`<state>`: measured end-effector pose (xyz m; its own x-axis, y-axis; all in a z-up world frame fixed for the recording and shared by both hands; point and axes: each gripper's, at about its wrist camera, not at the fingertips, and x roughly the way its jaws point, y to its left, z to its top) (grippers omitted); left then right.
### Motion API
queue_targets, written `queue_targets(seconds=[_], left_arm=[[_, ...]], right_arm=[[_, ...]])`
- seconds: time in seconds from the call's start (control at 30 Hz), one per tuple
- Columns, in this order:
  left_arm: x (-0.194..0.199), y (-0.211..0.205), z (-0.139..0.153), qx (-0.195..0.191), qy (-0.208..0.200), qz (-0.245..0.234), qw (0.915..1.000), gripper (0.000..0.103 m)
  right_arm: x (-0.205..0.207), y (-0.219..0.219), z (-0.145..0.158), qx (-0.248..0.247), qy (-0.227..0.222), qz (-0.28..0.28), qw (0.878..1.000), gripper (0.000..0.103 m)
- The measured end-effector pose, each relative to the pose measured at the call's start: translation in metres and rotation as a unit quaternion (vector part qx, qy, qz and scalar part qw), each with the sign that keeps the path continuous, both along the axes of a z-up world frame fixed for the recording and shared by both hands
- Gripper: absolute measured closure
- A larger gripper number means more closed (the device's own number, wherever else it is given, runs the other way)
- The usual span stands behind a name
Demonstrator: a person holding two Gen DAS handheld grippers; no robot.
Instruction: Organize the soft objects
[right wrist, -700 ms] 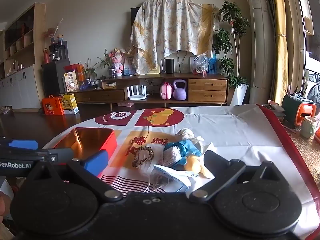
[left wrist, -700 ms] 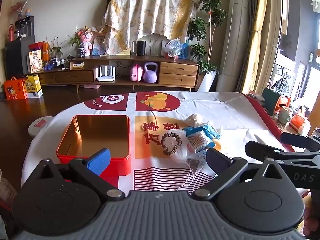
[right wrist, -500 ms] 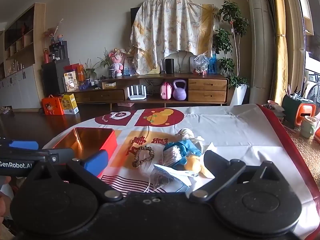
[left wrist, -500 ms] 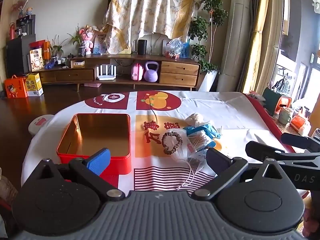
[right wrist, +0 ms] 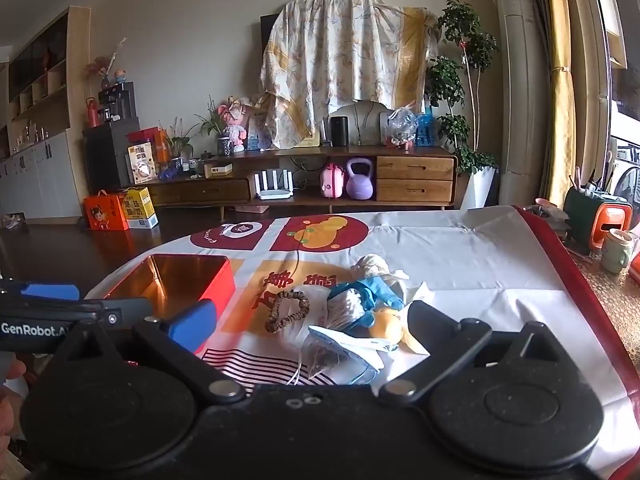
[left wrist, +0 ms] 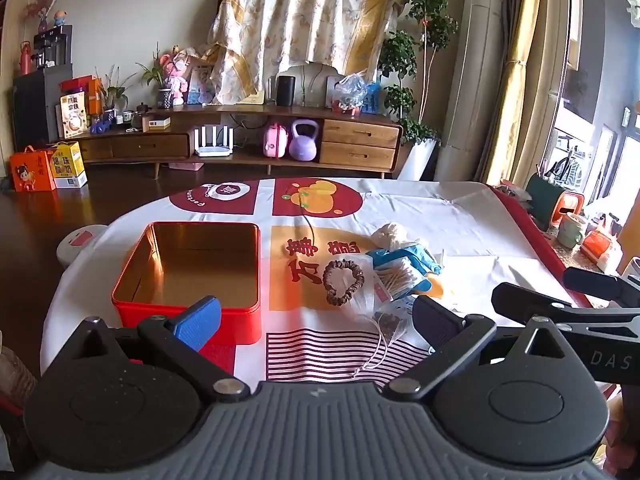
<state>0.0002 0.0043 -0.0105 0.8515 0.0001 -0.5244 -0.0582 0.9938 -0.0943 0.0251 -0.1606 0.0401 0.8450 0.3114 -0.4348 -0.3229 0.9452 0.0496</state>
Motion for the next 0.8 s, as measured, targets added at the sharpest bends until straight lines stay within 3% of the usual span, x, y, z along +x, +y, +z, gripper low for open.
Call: queue_targets(seconds=[0.8], left_arm=[[0.0014, -0.0044, 0.0031, -0.008, -0.001, 0.003, 1.0, 0.0]], right_arm=[[-0.0011, -0.0022, -0.007, 0.0, 0.0, -0.005, 1.0, 0.001]])
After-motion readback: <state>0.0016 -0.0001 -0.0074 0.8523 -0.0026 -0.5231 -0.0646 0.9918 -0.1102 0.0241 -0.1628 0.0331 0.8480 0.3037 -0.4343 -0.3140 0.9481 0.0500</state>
